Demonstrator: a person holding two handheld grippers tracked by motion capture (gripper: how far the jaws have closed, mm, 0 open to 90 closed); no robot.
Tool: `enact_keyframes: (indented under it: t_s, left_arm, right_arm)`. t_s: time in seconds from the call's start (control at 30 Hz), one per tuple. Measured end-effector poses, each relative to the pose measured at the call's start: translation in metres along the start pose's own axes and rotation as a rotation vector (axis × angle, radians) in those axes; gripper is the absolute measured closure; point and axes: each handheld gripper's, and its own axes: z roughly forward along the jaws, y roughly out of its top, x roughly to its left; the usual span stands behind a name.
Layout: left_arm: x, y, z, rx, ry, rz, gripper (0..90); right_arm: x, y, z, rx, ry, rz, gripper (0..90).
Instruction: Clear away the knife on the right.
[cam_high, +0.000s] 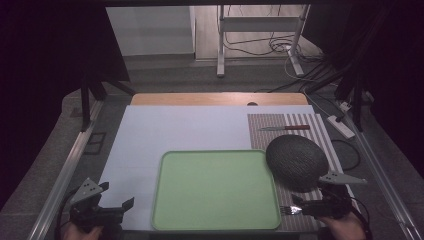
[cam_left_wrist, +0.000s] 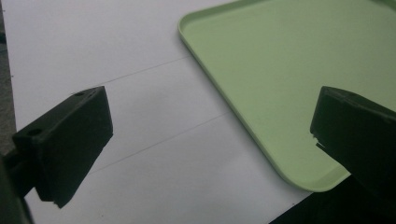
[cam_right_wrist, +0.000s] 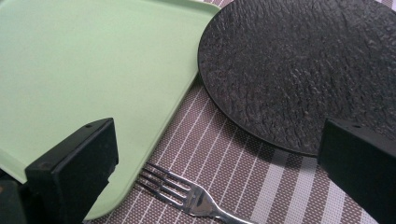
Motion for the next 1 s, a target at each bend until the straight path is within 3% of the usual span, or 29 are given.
enact_keyframes:
  t_s: [0.5, 1.0]
  left_arm:
    - [0.0008, 0.0002, 0.0005, 0.012, -0.009, -0.002, 0.6]
    - [0.0018, 0.0002, 0.0007, 0.010, -0.014, -0.012, 0.6]
  right_arm:
    - [-0.0017, 0.0006, 0.0012, 0.011, 0.013, 0.015, 0.0]
    - [0.0000, 0.0019, 0.0028, 0.028, 0.021, -0.004, 0.0]
